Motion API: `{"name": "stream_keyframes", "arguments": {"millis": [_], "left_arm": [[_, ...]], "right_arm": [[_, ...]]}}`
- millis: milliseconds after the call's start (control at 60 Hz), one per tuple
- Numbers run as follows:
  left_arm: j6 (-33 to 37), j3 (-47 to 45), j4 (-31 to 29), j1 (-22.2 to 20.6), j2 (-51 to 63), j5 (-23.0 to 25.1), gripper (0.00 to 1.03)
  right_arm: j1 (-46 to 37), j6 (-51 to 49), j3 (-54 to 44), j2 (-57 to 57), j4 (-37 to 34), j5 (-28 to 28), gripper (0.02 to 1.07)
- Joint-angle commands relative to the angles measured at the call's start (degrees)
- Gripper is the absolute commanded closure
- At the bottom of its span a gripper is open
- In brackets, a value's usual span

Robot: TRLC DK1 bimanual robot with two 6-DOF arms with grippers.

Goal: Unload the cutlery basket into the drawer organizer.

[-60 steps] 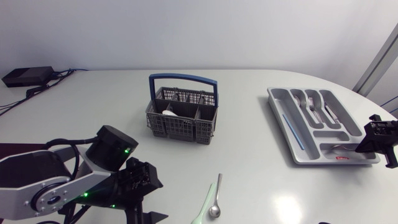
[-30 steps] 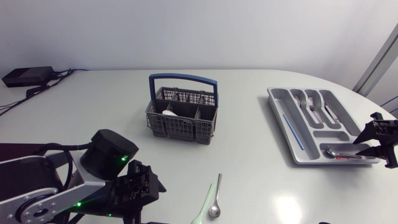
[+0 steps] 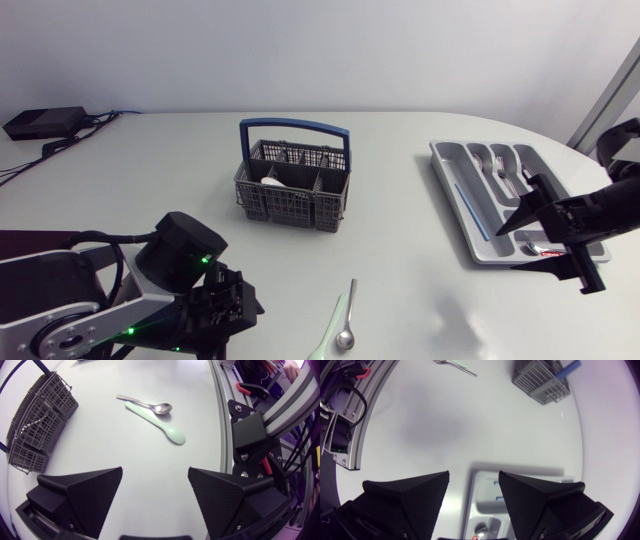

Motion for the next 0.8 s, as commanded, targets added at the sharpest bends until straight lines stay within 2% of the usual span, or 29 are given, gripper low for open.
{"name": "stream_keyframes", "arguments": {"millis": [0,133,400,467,550,667,783], "left_arm": [[-0.53,1.19,-0.47,-0.34,0.95,-0.46,0.11],[-1.32,1.54,-0.38,0.36,1.65,-0.55,0.11],[-1.94,1.45,-0.11,0.63,2.36,-0.55,0.11],[-1.94,1.45,0.15,0.80,2.62,-0.55,0.11],[-1.76,1.36,0.41,1.07,2.80,-0.55,0.11],[-1.67,1.36,0.68,1.42,3.06,-0.55,0.11],[-1.59,1.10,1.56,2.03,3.94,-0.55,0.11]], "right_arm": [[7.15,3.92,-3.34,-3.00,-0.83,-0.58,0.34],[19.19,9.90,-6.06,-4.59,0.23,-0.14,0.34],[42.57,22.99,-10.72,-1.60,9.81,4.69,0.35],[46.70,25.10,-10.98,0.07,11.57,5.75,0.35],[51.01,25.89,-10.63,2.71,13.15,6.80,0.45],[54.26,26.25,-8.44,7.10,13.76,8.30,0.47],[57.51,26.42,-7.82,11.41,17.46,11.46,0.48]]}}
